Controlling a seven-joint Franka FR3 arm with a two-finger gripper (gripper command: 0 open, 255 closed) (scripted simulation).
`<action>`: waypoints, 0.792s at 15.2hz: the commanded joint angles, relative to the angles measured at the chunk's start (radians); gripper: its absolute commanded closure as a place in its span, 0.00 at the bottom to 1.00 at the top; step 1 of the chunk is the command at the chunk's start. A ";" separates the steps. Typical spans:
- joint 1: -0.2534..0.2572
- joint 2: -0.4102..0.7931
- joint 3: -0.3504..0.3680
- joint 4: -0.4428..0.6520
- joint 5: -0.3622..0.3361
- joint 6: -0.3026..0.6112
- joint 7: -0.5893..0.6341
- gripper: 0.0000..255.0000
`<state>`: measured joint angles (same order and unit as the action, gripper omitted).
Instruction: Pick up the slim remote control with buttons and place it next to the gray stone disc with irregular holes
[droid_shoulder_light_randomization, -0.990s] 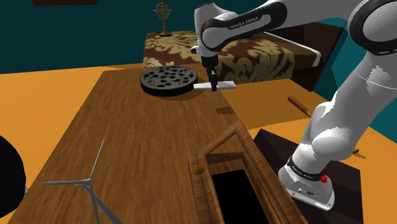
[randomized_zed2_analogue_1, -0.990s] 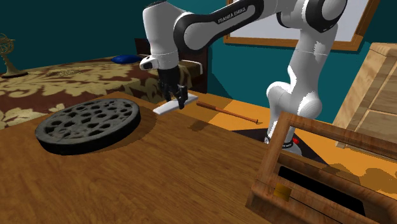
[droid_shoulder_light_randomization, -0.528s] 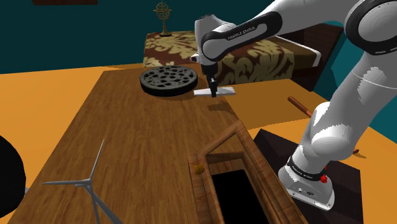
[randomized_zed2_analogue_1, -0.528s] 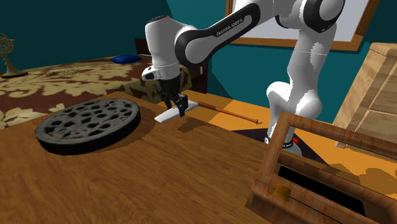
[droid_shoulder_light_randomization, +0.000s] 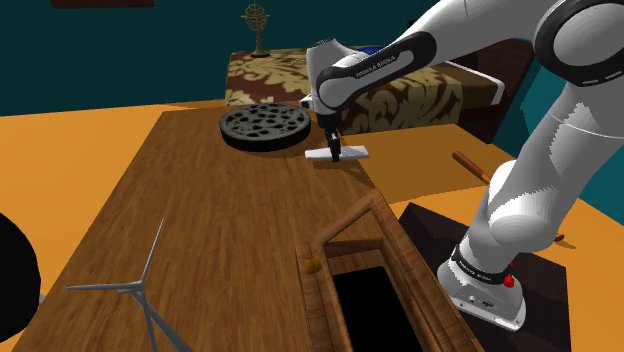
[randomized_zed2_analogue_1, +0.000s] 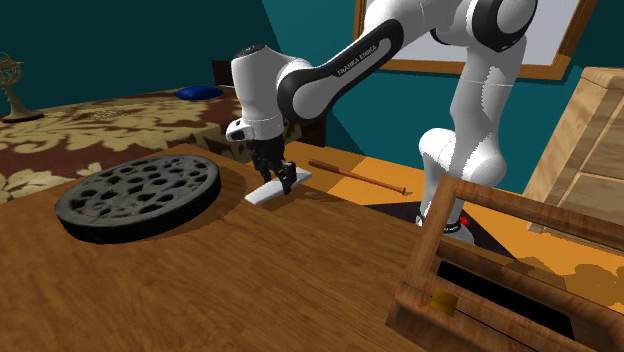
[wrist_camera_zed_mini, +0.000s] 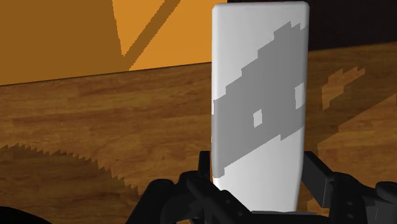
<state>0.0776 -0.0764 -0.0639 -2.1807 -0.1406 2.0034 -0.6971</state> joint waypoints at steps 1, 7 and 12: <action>0.000 0.000 0.000 -0.002 0.000 0.003 0.000 1.00; 0.000 0.000 0.000 -0.002 0.000 0.003 0.000 0.00; 0.002 -0.008 0.002 0.023 0.002 -0.031 -0.001 0.00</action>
<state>0.0782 -0.0802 -0.0632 -2.1733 -0.1401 1.9932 -0.6974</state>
